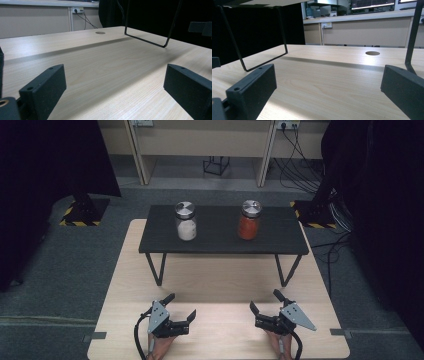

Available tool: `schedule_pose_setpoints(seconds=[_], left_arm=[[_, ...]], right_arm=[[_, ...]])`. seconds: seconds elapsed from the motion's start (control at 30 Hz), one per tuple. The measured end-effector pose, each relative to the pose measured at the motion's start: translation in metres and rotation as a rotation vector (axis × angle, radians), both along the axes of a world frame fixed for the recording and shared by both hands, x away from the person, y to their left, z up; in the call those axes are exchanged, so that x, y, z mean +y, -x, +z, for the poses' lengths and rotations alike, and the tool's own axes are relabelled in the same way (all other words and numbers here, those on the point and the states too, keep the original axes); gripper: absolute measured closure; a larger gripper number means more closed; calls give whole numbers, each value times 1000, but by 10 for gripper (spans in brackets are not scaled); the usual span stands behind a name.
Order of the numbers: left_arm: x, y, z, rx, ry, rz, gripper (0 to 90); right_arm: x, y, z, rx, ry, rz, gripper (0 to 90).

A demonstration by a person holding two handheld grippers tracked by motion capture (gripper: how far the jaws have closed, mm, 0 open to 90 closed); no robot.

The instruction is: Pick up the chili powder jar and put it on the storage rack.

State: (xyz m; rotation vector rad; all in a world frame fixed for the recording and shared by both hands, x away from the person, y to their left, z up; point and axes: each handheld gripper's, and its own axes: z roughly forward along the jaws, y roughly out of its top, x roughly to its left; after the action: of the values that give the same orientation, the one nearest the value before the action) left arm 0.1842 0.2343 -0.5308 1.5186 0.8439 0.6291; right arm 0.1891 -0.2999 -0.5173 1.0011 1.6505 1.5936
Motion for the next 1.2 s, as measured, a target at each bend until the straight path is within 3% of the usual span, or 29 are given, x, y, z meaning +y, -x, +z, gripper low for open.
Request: schedule_pose_setpoints(seconds=[1.2], left_arm=[[2,0,-2,2,20,6,34]], right_arm=[[-2,-2,0,3,-4,11,2]])
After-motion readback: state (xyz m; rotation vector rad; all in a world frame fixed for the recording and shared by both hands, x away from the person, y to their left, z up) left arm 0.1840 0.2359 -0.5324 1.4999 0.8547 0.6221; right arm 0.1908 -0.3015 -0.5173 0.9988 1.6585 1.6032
